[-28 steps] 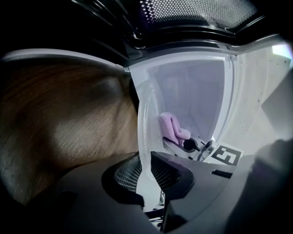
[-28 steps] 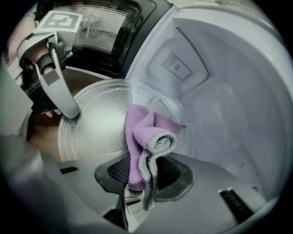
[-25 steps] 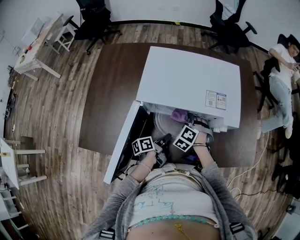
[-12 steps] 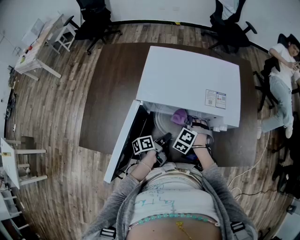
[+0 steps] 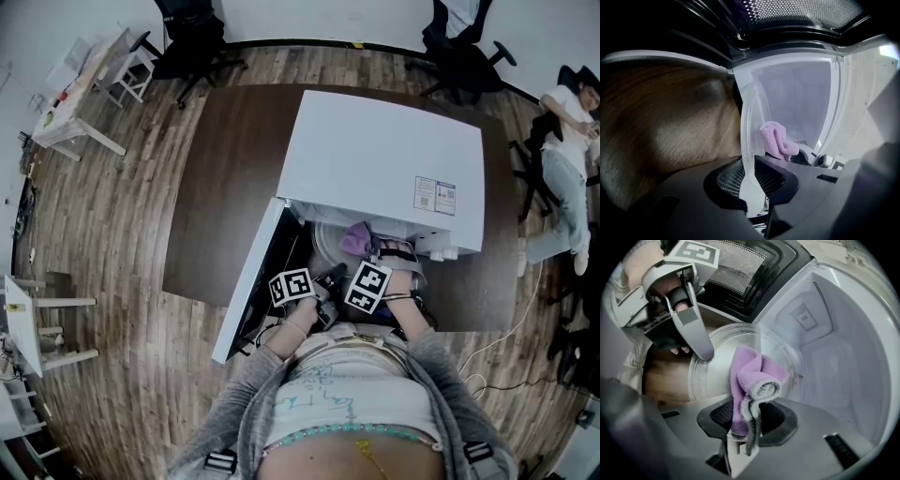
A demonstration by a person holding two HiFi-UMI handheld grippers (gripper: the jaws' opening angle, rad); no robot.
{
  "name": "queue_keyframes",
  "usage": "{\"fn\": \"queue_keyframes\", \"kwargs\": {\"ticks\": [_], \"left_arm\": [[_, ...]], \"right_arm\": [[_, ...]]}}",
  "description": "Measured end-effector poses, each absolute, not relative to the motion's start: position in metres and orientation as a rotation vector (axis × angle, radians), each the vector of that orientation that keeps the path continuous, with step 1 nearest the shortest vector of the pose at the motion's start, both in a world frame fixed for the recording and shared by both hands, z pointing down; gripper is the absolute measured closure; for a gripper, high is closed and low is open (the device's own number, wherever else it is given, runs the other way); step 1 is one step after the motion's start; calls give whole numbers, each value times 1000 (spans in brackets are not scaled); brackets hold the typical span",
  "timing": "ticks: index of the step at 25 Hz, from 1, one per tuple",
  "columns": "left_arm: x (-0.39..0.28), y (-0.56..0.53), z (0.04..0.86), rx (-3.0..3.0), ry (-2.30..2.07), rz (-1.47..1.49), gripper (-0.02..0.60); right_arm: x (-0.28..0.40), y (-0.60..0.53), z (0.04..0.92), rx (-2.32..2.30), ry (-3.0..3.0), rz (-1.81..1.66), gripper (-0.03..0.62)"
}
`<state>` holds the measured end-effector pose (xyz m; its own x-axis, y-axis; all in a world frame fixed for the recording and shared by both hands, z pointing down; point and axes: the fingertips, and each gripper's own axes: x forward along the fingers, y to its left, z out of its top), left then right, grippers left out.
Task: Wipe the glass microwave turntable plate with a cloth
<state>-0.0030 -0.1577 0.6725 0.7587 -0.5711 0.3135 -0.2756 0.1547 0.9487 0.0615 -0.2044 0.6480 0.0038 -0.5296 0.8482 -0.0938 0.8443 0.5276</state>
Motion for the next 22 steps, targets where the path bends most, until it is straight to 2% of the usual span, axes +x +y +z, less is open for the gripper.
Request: {"fn": "queue_keyframes", "kwargs": {"ticks": [22], "left_arm": [[-4, -156, 675, 1431, -751, -218, 522]], "right_arm": [[25, -206, 650, 468, -1604, -408, 473]]}}
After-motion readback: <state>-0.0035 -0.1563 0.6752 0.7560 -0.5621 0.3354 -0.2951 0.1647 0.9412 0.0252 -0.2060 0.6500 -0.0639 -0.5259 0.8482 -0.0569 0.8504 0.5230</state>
